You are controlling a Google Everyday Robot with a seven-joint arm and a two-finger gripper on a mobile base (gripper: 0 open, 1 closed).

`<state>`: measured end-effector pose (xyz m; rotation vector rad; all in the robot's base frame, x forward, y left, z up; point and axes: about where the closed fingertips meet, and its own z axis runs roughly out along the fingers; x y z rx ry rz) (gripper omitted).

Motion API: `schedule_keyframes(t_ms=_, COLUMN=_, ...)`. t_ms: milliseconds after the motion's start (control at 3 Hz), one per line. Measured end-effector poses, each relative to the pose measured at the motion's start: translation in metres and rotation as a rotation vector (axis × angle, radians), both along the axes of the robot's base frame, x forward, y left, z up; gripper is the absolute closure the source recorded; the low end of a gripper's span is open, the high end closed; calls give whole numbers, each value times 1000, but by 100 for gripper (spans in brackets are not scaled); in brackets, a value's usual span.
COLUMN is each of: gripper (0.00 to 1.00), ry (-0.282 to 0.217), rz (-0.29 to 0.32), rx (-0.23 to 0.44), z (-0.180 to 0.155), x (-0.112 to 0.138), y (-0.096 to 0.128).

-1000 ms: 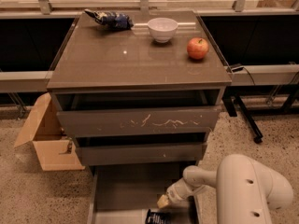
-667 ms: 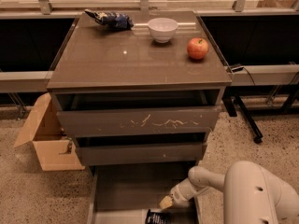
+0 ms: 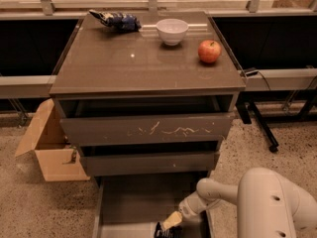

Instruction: Pick rxbar blueberry from bottom drawer and place on counter

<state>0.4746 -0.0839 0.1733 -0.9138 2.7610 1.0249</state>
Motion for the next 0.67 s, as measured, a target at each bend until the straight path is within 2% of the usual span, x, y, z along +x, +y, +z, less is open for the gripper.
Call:
schedule_keyframes(t_ms=333, gripper=0, ry=-140, rz=141, rx=-151, z=-20, x=-15, y=1)
schedule_keyframes(t_ms=667, gripper=0, ry=-232, rz=234, rx=-241, z=-37, x=-21, y=0)
